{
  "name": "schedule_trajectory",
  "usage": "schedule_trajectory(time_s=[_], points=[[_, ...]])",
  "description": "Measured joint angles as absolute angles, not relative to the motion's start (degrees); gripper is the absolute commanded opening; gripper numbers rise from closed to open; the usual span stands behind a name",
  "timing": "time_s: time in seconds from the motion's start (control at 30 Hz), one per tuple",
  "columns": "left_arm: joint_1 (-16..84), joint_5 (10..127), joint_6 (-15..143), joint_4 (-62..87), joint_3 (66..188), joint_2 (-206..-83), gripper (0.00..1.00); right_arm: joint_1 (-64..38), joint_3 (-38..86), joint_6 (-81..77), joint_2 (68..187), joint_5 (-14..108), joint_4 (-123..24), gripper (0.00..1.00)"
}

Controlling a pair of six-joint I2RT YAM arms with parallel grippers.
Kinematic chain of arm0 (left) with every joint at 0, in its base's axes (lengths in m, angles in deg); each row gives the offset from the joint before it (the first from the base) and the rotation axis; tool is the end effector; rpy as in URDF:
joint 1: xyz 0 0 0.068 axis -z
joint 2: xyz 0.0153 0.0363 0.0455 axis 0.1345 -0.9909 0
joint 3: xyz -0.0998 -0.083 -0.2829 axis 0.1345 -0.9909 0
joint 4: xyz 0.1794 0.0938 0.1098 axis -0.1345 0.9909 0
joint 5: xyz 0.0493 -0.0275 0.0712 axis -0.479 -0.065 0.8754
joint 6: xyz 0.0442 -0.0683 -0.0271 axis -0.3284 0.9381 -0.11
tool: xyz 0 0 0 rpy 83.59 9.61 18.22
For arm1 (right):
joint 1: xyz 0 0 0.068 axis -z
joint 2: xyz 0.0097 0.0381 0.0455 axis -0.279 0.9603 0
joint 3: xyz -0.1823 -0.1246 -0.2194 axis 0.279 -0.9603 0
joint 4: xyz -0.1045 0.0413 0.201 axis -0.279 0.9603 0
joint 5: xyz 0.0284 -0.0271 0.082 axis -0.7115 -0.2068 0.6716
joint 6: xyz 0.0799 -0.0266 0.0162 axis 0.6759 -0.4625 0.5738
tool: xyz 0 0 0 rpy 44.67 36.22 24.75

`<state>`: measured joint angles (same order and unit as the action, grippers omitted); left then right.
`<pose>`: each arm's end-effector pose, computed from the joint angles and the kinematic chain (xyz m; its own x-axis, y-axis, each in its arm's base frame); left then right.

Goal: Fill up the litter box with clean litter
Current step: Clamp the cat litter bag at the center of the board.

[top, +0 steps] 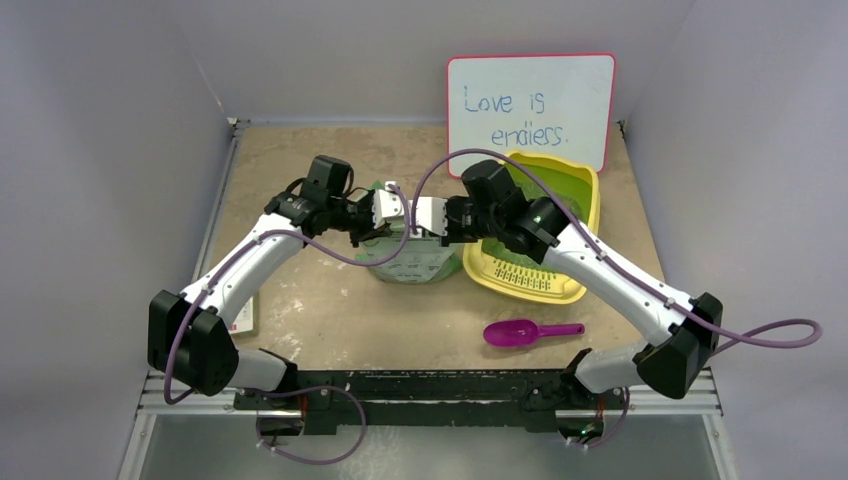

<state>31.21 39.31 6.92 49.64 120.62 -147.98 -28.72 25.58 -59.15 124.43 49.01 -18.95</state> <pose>0.2315 -0.1508 0.3221 0.0071 0.6098 -0.7925 0.9700 0.1885 0.1537 0.2004 0.2179 0.3886 0.3726 -0.6984 -0.6111 -0.7992 0.0932 -0.5938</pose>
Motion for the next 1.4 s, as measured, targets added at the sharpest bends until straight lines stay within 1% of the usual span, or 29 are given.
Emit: schedule_trajectory(time_s=[0.23,0.9,1.4], points=[[31.0,38.9,6.9,49.6,120.6,-148.0,0.00,-28.7,27.0,-59.8,127.7,49.3,-18.2,0.00],[31.0,38.4,6.1,49.3,120.6,-148.1,0.00,-26.8,26.6,-59.2,128.1,51.2,-19.5,0.00],[30.9,37.6,6.0,49.2,120.6,-148.1,0.00,-24.0,22.0,-58.3,127.5,56.0,-22.9,0.00]])
